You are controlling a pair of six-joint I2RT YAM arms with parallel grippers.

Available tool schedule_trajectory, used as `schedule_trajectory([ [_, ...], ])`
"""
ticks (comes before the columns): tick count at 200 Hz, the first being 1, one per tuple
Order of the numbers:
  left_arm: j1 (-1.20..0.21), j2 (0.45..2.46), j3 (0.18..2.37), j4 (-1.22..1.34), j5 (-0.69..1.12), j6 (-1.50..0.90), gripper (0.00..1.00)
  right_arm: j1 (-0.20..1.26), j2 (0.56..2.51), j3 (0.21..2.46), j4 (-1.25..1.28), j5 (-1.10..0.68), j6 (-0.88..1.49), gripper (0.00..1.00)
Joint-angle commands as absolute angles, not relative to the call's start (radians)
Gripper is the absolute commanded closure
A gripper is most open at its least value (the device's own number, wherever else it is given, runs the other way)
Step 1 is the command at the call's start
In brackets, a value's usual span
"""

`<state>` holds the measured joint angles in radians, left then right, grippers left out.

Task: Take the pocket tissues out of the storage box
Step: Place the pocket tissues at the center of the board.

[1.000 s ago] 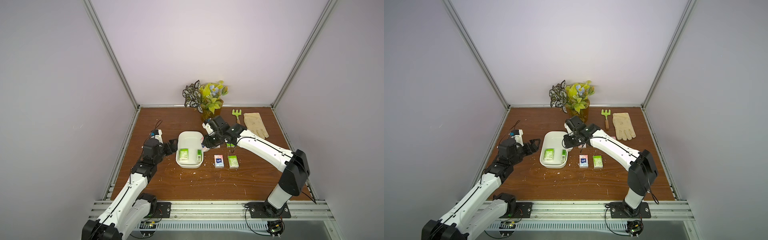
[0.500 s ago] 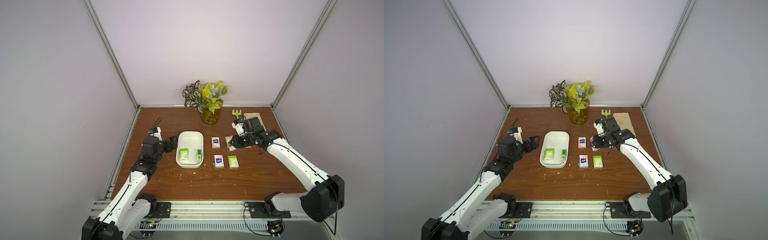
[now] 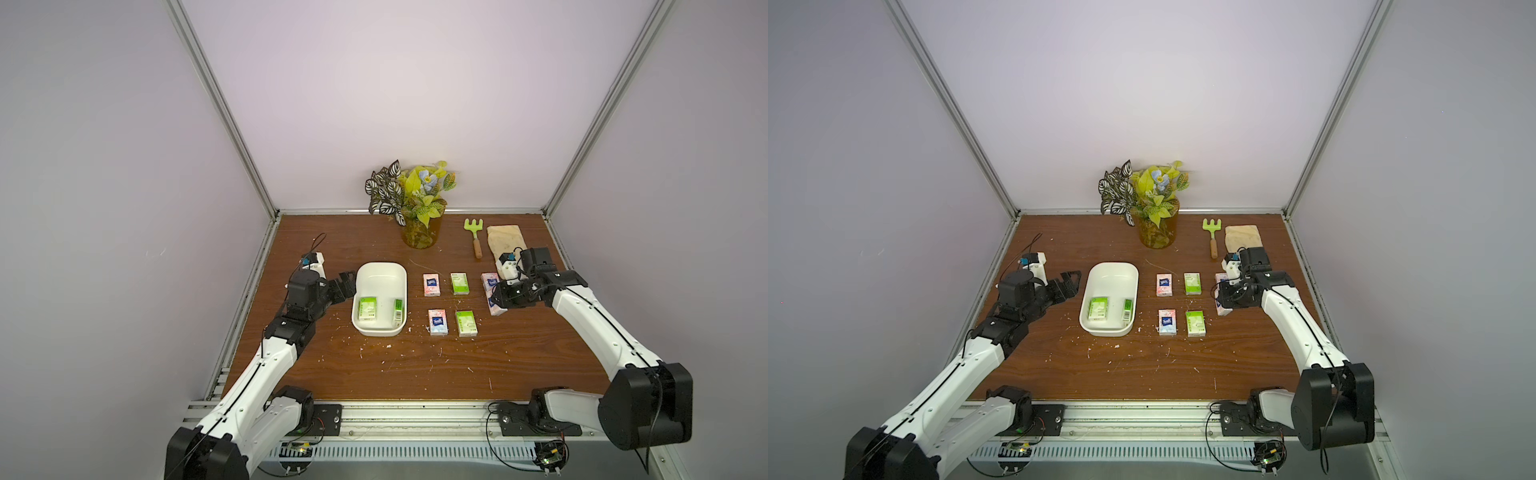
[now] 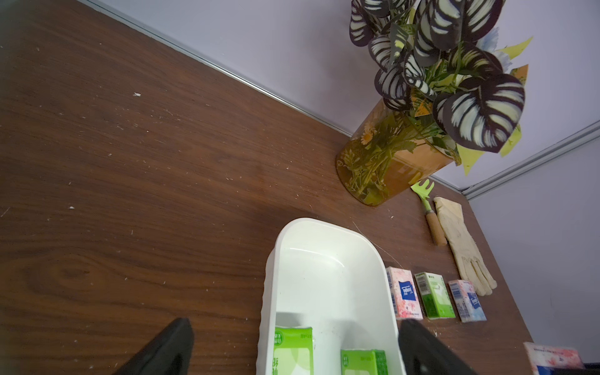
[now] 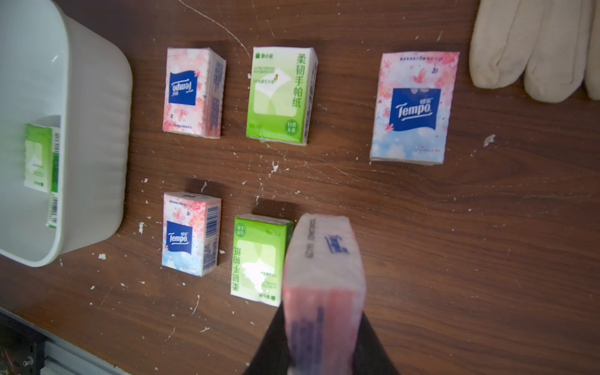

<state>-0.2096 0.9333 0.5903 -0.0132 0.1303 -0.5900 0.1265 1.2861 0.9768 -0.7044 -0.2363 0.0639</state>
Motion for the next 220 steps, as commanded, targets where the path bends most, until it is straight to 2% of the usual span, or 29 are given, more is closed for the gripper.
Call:
schedule_trajectory([
  [1, -0.198, 0.940, 0.620, -0.028, 0.140, -0.563, 0.05, 0.115, 1.305, 0.985, -0.697, -0.346, 0.041, 0.75],
  [32, -0.198, 0.956, 0.621, -0.016, 0.147, -0.560, 0.04, 0.094, 1.303, 0.943, -0.649, -0.447, 0.096, 0.75],
  [82, -0.198, 0.987, 0.631, -0.006, 0.156, -0.547, 0.04, -0.038, 1.269, 0.828, -0.612, -0.534, 0.112, 0.75],
  [142, -0.198, 1.047, 0.652, 0.014, 0.180, -0.529, 0.03, -0.092, 1.237, 0.764, -0.597, -0.491, 0.139, 0.75],
  [220, -0.196, 1.091, 0.663, 0.028, 0.190, -0.509, 0.02, -0.103, 1.333, 0.779, -0.603, -0.506, 0.124, 0.75],
])
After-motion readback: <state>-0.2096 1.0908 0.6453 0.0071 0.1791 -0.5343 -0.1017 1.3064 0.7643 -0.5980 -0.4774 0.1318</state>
